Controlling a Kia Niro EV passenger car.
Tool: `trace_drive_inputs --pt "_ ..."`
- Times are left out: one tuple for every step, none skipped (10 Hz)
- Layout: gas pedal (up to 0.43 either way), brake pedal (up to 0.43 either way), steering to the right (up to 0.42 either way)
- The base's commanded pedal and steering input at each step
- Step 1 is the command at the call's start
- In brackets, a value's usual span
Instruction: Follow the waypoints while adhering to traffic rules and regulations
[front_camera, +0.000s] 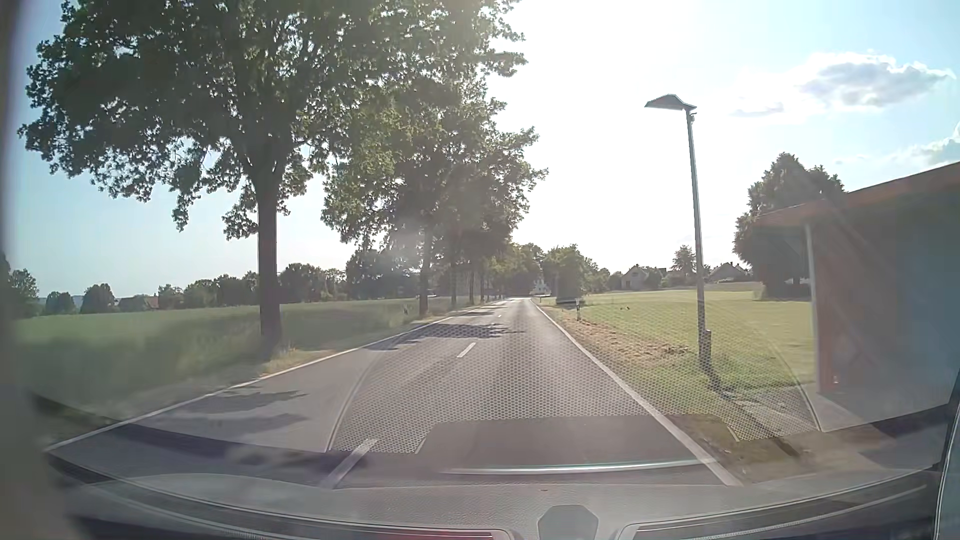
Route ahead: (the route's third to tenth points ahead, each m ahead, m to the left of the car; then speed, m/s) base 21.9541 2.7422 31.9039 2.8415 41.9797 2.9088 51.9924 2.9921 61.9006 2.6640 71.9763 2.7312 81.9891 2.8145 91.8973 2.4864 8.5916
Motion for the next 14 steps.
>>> trace_drive_inputs --pt "0.138 0.006 0.000" --pt "0.138 0.006 0.001" --pt "0.138 0.006 0.001" --pt "0.138 0.006 0.001" --pt "0.138 0.006 0.004" --pt "0.138 0.006 0.004" --pt "0.138 0.006 0.004" --pt "0.138 0.006 0.004" --pt "0.138 0.006 0.003" --pt "0.138 0.006 0.003" --pt "0.138 0.006 0.002" --pt "0.138 0.006 0.000" --pt "0.138 0.006 0.001" --pt "0.138 0.006 0.004"
